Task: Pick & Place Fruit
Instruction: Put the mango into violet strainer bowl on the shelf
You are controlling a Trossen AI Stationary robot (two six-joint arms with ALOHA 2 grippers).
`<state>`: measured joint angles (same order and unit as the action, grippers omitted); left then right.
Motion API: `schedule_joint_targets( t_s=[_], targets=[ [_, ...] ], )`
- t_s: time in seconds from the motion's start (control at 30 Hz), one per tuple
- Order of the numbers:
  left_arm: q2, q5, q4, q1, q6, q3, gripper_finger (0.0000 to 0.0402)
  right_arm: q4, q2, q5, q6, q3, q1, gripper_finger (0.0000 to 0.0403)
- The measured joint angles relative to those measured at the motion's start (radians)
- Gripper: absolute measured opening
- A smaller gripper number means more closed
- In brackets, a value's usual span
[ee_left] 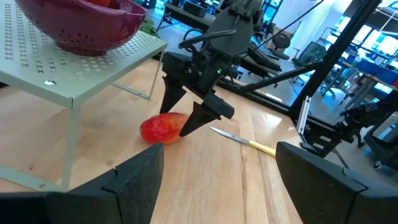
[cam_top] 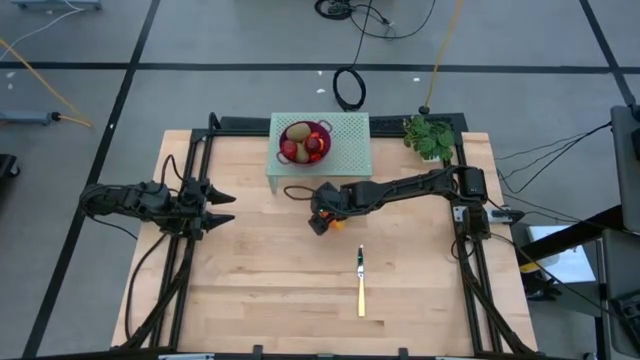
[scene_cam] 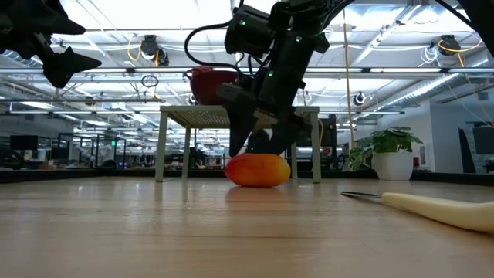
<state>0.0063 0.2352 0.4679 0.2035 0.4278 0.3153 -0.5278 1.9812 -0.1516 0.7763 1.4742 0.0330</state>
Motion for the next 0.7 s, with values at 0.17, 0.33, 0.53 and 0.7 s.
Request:
schedule_joint_targets(
  t_s=[0.17,0.33,0.53,0.7],
  targets=[
    [0.000,0.000,0.000,0.000,0.000,0.000,0.0310,0.000,0.000,-0.002,-0.044,0.000,0.000,0.0376],
    [0.000,0.000,0.000,0.000,0.000,0.000,0.0310,0.000,0.000,-0.003,-0.061,0.000,0.000,0.0376],
    [0.000,0.001,0.000,0.000,0.000,0.000,0.0310,-0.019,0.000,-0.006,-0.120,0.000,0.000,0.0375],
    [0.000,0.001,0.000,0.001,0.000,0.000,0.0310,-0.014,0.000,-0.010,-0.171,-0.002,0.000,0.0375]
  ],
)
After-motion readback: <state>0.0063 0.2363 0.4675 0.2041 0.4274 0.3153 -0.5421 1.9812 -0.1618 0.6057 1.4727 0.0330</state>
